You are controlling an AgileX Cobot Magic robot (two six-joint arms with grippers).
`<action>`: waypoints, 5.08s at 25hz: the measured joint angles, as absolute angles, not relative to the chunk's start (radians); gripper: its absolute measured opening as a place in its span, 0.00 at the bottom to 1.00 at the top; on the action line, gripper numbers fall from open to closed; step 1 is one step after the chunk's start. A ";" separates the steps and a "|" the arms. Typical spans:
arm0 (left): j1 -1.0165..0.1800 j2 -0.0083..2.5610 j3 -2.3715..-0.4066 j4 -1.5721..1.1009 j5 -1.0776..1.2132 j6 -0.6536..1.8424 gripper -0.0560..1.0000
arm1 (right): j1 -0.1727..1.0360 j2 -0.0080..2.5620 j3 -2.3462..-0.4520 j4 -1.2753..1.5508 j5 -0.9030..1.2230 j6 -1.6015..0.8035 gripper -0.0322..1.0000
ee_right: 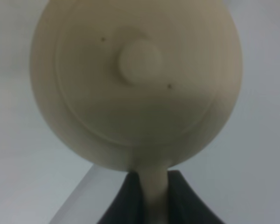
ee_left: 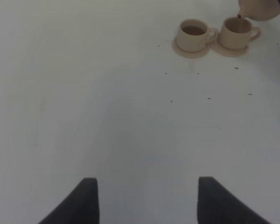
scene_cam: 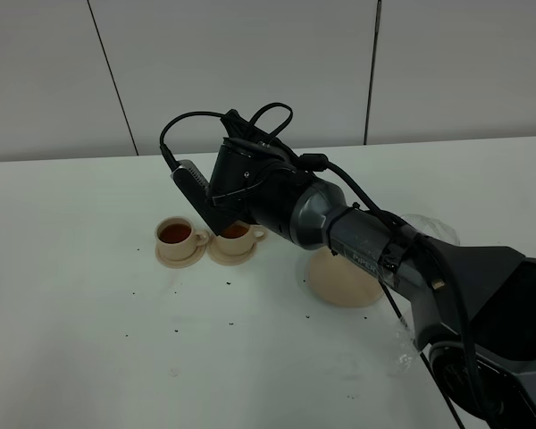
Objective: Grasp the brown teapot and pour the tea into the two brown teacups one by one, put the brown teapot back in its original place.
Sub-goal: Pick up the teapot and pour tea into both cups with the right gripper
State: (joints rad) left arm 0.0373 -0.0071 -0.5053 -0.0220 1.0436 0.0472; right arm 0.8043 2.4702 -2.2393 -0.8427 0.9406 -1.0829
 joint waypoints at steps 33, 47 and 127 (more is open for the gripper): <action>0.037 -0.007 -0.505 -0.022 1.044 0.046 0.56 | 0.808 2.470 -2.239 -0.885 0.892 -1.184 0.12; 0.037 -0.007 -0.505 -0.022 1.044 0.046 0.56 | 0.808 2.473 -2.239 -0.889 0.886 -1.207 0.12; 0.037 -0.007 -0.505 -0.022 1.044 0.048 0.56 | 0.808 2.473 -2.239 -0.896 0.862 -1.275 0.12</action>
